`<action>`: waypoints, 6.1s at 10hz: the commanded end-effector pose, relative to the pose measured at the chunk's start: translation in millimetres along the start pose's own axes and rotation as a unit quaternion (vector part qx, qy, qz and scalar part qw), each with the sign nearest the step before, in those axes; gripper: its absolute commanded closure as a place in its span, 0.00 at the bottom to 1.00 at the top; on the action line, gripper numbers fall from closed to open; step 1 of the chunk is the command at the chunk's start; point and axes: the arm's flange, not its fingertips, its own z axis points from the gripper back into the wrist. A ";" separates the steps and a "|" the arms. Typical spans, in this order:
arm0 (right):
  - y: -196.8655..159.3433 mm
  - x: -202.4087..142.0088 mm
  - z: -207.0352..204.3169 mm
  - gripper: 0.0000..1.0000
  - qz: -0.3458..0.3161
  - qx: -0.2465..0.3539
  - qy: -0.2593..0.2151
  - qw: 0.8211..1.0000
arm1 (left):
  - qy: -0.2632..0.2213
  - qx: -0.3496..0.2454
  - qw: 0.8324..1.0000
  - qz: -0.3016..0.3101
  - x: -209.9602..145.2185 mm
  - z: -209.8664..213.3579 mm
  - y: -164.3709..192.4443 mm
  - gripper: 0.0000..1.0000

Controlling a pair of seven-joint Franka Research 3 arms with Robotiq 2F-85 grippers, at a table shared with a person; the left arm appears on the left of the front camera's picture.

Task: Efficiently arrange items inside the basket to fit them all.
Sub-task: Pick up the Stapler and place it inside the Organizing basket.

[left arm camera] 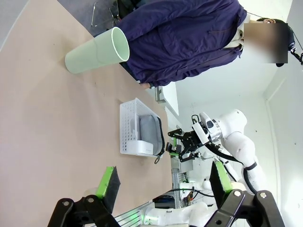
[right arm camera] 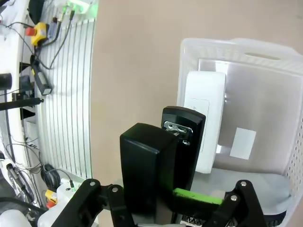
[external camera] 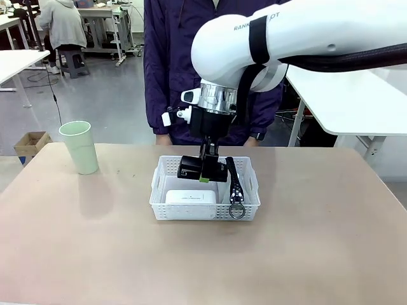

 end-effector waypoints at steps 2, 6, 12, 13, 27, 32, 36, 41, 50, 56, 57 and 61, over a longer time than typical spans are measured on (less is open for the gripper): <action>-3.0 -5.8 1.7 0.80 0.010 -0.049 -0.026 0.998 | -0.003 -0.010 1.000 -0.008 0.9 0.4 -1.7 0.00; -35.3 5.0 12.3 0.80 0.027 -0.060 -0.053 0.996 | -0.003 -0.010 1.000 -0.008 0.9 0.4 -1.7 0.00; -89.2 8.7 -4.1 0.80 0.006 -0.073 -0.047 0.996 | -0.003 -0.010 1.000 -0.008 0.9 0.4 -1.7 0.00; -97.2 5.7 -8.0 0.80 0.002 -0.067 -0.050 0.997 | -0.003 -0.010 1.000 -0.008 0.9 0.4 -1.7 0.00; -149.9 11.8 -74.5 0.80 -0.006 0.038 -0.005 0.999 | -0.003 -0.010 1.000 -0.008 0.9 0.4 -1.7 0.00; -151.6 11.1 -77.0 0.80 -0.011 0.053 0.012 0.998 | -0.003 -0.010 1.000 -0.008 0.9 0.4 -1.7 0.00; -152.8 9.5 -79.2 0.00 -0.018 0.053 0.030 0.998 | -0.003 -0.010 1.000 -0.008 0.9 0.4 -1.7 0.00; -144.6 5.8 -71.5 0.00 -0.019 0.036 0.023 0.999 | -0.003 -0.010 1.000 -0.008 0.9 0.4 -1.7 0.00; 23.3 -207.7 91.2 0.00 -0.012 0.031 -0.265 0.964 | -0.003 -0.010 1.000 -0.008 0.9 0.4 -1.7 0.00; 81.3 -450.1 9.5 0.00 -0.347 0.236 -0.560 0.714 | -0.003 -0.010 1.000 -0.008 0.9 0.4 -1.7 0.00; 85.2 -462.1 -6.9 0.00 -0.366 0.288 -0.563 0.683 | -0.003 -0.010 1.000 -0.008 0.9 0.4 -1.7 0.00; 86.8 -482.3 -41.5 0.00 -0.402 0.311 -0.534 0.675 | -0.003 -0.010 1.000 -0.008 0.9 0.4 -1.7 0.00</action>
